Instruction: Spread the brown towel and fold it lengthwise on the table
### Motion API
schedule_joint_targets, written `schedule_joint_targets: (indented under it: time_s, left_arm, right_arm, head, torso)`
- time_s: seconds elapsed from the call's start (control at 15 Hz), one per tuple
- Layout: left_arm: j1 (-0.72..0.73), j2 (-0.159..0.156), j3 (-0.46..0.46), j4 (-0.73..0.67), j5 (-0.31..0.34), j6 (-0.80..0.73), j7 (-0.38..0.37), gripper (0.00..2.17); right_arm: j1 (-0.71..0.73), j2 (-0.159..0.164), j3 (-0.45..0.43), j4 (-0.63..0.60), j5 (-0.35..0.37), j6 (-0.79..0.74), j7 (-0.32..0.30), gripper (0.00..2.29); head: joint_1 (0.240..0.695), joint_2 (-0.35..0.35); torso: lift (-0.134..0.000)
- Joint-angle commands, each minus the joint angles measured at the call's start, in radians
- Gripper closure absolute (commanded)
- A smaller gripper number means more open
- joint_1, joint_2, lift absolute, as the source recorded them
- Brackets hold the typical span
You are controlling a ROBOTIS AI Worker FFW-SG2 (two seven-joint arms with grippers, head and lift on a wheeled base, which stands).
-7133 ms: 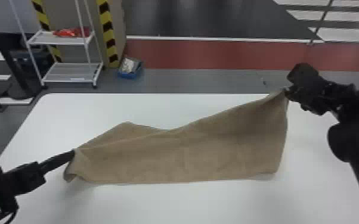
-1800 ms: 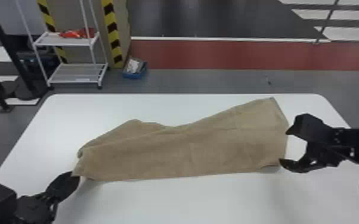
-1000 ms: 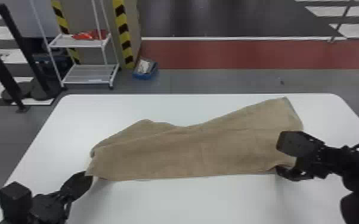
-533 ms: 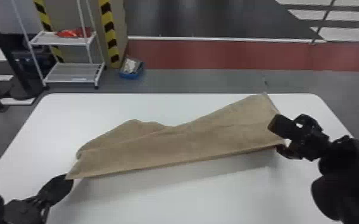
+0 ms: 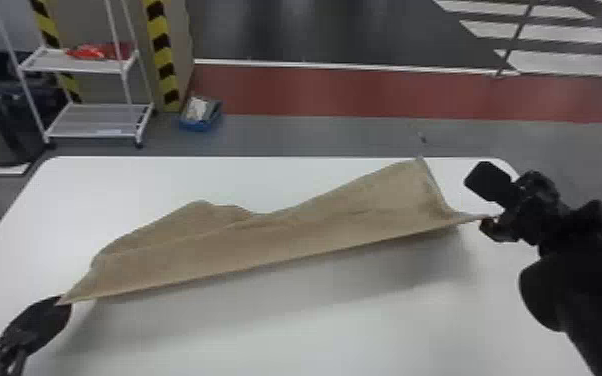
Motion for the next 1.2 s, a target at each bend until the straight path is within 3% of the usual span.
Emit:
schedule_joint_targets:
  time_s: [0.0, 0.27, 0.6, 0.87, 1.13]
  left_arm:
    - [-0.001, -0.003, 0.012, -0.002, 0.011, 0.001, -0.007, 1.71]
    - [0.001, -0.003, 0.01, -0.002, 0.015, 0.001, -0.02, 1.71]
    - [0.001, -0.003, 0.012, 0.0, 0.019, -0.002, -0.03, 1.71]
    - [0.005, -0.003, 0.016, -0.008, 0.019, -0.002, -0.032, 1.71]
    - [0.009, -0.003, 0.016, -0.012, 0.019, 0.001, -0.032, 1.71]
  right_arm:
    - [0.019, -0.009, -0.024, -0.013, 0.008, 0.003, 0.013, 0.22]
    - [0.103, -0.033, -0.044, -0.069, 0.035, -0.03, 0.111, 0.22]
    - [0.157, -0.042, -0.075, -0.145, 0.046, -0.205, 0.326, 0.29]
    - [0.182, -0.127, -0.069, -0.158, 0.073, -0.263, 0.403, 0.29]
    - [0.201, -0.194, -0.056, -0.132, 0.081, -0.306, 0.464, 0.29]
  head:
    - [0.695, -0.093]
    - [0.695, -0.108]
    - [0.695, -0.079]
    - [0.695, -0.044]
    - [0.695, -0.068]
  torso:
    - [-0.124]
    - [-0.124]
    - [-0.124]
    - [-0.124]
    - [-0.124]
